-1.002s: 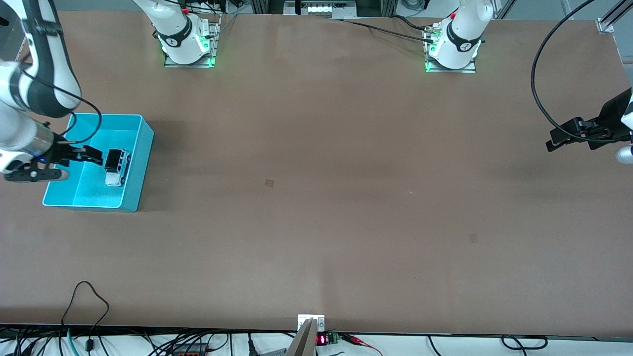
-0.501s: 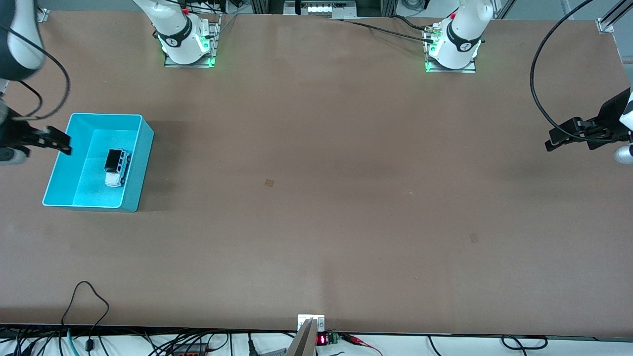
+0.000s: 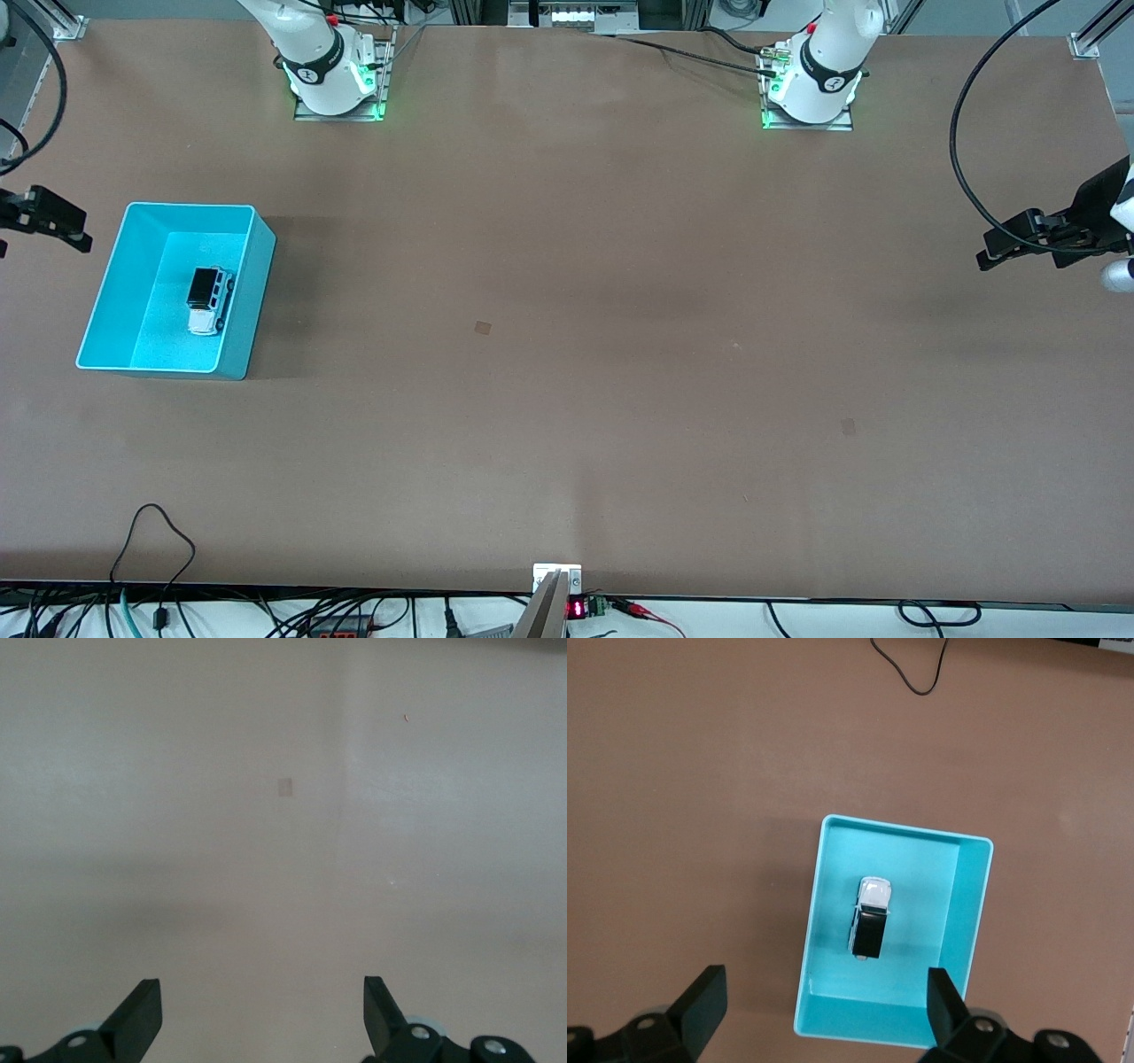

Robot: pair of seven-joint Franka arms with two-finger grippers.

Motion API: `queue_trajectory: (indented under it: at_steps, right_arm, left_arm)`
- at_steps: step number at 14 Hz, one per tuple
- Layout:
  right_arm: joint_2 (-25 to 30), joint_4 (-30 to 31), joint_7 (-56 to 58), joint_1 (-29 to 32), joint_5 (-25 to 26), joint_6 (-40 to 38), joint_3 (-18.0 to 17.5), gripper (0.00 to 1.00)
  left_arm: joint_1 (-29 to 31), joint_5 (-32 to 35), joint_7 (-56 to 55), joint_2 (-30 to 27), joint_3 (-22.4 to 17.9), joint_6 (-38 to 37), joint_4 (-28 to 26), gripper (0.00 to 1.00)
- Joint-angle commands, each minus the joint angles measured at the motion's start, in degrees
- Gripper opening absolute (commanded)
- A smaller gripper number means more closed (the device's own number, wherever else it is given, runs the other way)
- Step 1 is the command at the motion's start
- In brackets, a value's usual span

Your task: Wind and store white jeep toy

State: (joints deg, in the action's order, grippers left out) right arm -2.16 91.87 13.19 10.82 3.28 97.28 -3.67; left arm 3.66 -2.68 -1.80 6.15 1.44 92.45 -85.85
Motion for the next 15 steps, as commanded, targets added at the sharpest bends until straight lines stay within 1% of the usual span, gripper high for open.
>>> queue_trajectory:
  at_steps: [1, 5, 6, 11, 15]
  right_arm:
    - [-0.3, -2.7, -0.3, -6.1, -0.8, -3.8, 5.9, 1.00]
    - [-2.7, -2.7, -0.4, -6.9, -0.7, -3.1, 5.7, 1.00]
    - [-3.0, -2.7, -0.5, -6.7, -1.3, -3.0, 5.7, 1.00]
    - [-3.5, -2.8, -0.6, -7.2, -1.4, -2.9, 5.5, 1.00]
    - [-3.5, -2.8, -0.7, -9.3, -1.8, -2.9, 6.1, 1.00]
  left_arm:
    - [-0.1, 0.0, 0.7, -1.1, -0.2, -0.1, -0.7, 1.00]
    - [-0.1, 0.0, 0.7, -1.1, -0.2, -0.1, -0.7, 1.00]
    - [-0.1, 0.0, 0.7, -1.1, -0.2, -0.1, -0.7, 1.00]
    - [-0.1, 0.0, 0.7, -1.1, -0.2, -0.1, -0.6, 1.00]
    - [-0.1, 0.0, 0.7, -1.1, -0.2, -0.1, -0.7, 1.00]
